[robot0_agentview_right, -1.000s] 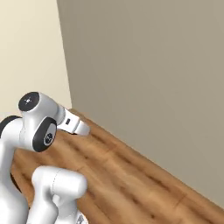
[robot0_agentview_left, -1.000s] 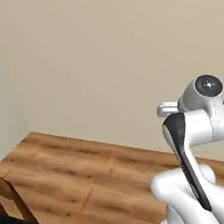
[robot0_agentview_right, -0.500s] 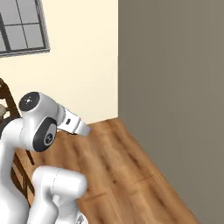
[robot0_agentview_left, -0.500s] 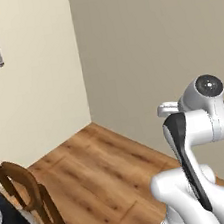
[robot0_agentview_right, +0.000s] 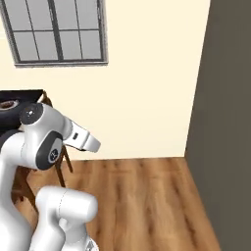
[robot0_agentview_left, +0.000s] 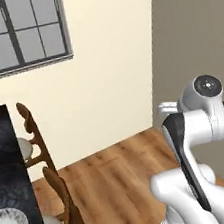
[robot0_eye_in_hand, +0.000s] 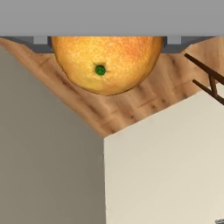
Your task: Pick up the orange and peach from the fridge and place one fruit on each plate on the dining counter.
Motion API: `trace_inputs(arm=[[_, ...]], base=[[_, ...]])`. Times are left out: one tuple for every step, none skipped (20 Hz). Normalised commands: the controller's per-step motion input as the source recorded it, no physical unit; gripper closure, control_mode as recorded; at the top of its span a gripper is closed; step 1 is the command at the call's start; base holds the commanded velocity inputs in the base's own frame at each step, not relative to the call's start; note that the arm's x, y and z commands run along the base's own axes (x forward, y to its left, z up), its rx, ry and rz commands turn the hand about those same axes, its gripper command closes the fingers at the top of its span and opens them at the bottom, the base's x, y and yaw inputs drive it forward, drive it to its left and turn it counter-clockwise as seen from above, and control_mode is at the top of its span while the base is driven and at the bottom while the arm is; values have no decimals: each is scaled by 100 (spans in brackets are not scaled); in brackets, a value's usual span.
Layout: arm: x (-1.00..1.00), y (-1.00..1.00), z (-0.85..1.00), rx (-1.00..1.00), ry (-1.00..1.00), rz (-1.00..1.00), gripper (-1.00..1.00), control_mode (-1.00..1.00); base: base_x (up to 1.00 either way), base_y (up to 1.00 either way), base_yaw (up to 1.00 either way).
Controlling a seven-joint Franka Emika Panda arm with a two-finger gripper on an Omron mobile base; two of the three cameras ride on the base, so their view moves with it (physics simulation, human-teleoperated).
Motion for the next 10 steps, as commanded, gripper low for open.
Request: trace_inputs(arm=[[0,0,0,0,0,0,100,100],[0,0,0,0,0,0,100,100],[0,0,0,0,0,0,100,100],[0,0,0,0,0,0,100,100],[0,0,0,0,0,0,100,100],[0,0,0,0,0,0,100,100],[0,0,0,0,0,0,100,100],[0,0,0,0,0,0,100,100],[0,0,0,0,0,0,100,100],[0,0,0,0,0,0,100,100]], base=[[100,-51,54],[100,-54,54],[100,-63,53],[100,-66,53],[100,-65,53],[100,-63,54],[94,-56,55],[90,-49,56],[92,-40,57],[95,-31,59]])
